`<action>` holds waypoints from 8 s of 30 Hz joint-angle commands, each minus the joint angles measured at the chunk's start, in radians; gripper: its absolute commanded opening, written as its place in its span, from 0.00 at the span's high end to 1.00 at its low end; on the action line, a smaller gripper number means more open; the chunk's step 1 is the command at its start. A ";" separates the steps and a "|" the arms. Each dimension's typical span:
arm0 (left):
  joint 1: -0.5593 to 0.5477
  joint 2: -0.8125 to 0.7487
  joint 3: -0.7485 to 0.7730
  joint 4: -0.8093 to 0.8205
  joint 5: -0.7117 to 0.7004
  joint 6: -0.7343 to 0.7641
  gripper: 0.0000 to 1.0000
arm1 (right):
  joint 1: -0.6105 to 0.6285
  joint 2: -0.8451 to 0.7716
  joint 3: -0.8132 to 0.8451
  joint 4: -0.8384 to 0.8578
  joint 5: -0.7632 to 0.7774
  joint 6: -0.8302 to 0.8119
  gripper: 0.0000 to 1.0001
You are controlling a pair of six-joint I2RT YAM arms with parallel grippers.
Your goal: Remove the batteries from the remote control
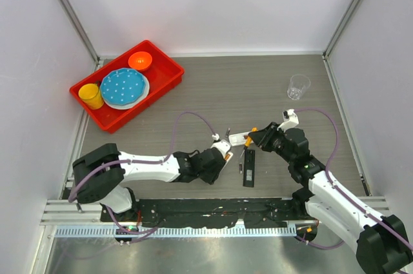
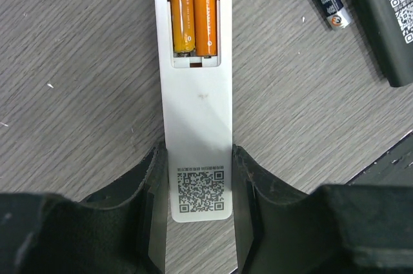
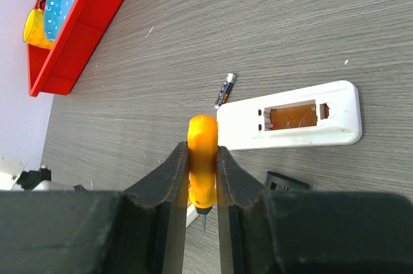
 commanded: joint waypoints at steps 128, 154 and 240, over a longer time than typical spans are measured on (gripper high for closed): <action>0.154 0.186 0.171 0.048 0.291 0.562 0.91 | -0.001 0.305 0.116 0.127 0.158 -0.187 0.99; 0.154 0.192 0.177 0.046 0.301 0.553 0.96 | -0.001 0.375 0.101 0.184 0.067 -0.132 0.99; 0.161 0.255 0.269 -0.024 0.340 0.593 0.93 | -0.002 0.225 0.075 0.201 0.273 -0.077 0.99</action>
